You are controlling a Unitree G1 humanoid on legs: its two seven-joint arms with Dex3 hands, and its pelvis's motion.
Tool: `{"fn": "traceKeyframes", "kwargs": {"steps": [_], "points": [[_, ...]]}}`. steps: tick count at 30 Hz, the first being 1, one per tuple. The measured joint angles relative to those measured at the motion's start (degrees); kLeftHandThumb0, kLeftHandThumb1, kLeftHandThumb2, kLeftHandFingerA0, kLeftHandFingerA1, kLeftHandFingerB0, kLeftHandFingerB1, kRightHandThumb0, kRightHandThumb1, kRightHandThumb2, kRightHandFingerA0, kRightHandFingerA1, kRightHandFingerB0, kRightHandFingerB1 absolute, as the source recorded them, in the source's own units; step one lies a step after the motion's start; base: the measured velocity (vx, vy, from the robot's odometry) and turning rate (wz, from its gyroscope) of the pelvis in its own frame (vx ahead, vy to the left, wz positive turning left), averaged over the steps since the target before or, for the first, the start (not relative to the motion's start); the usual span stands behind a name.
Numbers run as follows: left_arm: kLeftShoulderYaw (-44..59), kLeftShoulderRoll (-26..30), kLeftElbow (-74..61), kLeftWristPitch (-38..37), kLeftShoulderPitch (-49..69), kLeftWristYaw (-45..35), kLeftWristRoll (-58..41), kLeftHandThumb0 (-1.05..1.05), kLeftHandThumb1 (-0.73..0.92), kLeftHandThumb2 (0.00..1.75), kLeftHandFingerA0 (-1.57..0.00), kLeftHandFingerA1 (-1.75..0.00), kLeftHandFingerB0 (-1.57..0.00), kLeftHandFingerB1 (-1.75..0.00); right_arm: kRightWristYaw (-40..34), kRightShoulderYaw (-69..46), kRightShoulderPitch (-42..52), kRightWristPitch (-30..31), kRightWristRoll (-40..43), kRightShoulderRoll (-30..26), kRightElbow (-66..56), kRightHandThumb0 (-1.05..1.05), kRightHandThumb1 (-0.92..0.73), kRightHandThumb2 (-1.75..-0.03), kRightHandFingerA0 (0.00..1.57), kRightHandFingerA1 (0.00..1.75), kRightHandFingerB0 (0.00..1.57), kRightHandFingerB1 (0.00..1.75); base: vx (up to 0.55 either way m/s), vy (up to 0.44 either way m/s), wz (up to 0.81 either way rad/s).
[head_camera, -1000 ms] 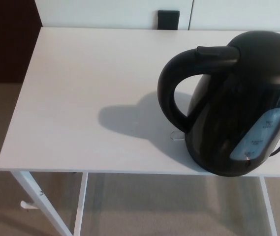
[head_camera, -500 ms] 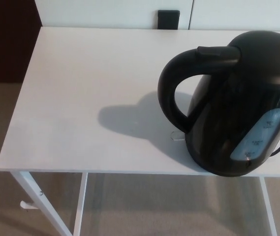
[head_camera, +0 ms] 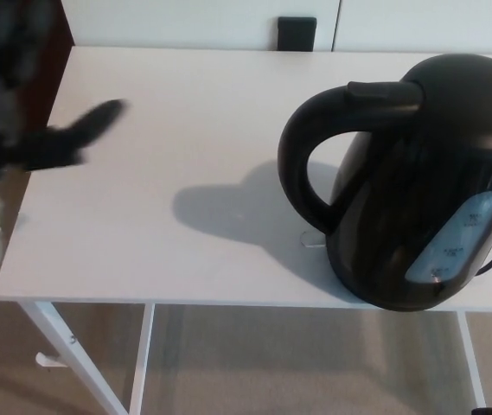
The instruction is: The robot walk towards a table in front and uses its left hand to pick up the pot from the base and places it on the table
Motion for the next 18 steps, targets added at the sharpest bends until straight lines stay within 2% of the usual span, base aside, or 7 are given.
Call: {"fn": "traceKeyframes", "kwargs": {"steps": [4,5,6,7,11,12,18], "points": [[-5.7,-1.6,-1.5,3.3,-3.8,-0.3,0.3,-0.44,0.31,0.7,-0.01,-0.22,-0.02,-0.19,0.0,0.2,-0.2,0.1,-0.1,0.1,-0.3,-0.3,-0.6,-0.58,0.51,0.42,0.46,0.39,0.0,0.0,0.0],[-7.8,-2.2,-1.9,4.6,-5.1,-0.3,0.4,-0.46,0.4,0.52,-0.03,-0.27,-0.01,-0.24,-0.1,0.3,-0.3,0.1,-0.1,0.1,-0.3,-0.3,-0.6,-0.58,0.52,0.43,0.46,0.39,0.0,0.0,0.0],[-8.8,-2.4,-2.2,5.4,-5.7,-0.4,0.5,-0.46,0.4,0.52,-0.03,-0.27,-0.01,-0.24,-0.1,0.4,-0.3,0.1,-0.1,0.1,-0.3,-0.3,-0.6,-0.58,0.52,0.43,0.46,0.39,0.0,0.0,0.0],[-10.0,-2.7,-2.4,6.1,-6.4,-0.4,0.6,-0.44,0.31,0.7,-0.02,-0.25,-0.02,-0.19,-0.1,0.5,-0.3,0.1,-0.2,0.1,-0.3,-0.31,-0.6,-0.58,0.52,0.43,0.46,0.39,0.0,0.0,0.0],[-14.6,-3.7,-2.7,9.7,-9.1,-0.4,1.0,-0.46,0.32,0.7,-0.02,-0.25,-0.02,-0.19,-0.2,1.0,-0.4,0.1,-0.4,0.1,-0.4,-0.32,-0.61,-0.58,0.52,0.42,0.46,0.39,0.0,0.0,0.0],[-15.3,-3.8,-2.7,10.4,-9.6,-0.4,1.1,-0.44,0.31,0.7,0.0,-0.2,0.0,-0.18,-0.3,1.1,-0.4,0.1,-0.5,0.1,-0.4,-0.32,-0.61,-0.58,0.52,0.43,0.46,0.39,0.0,0.0,0.0],[-20.8,-4.3,-2.2,15.9,-13.3,-0.4,2.8,-0.46,0.32,0.71,-0.02,-0.23,-0.03,-0.19,-0.9,1.9,-0.5,0.1,-1.3,0.1,-1.5,-0.33,-0.61,-0.58,0.51,0.42,0.47,0.39,0.0,0.0,0.0]]}}
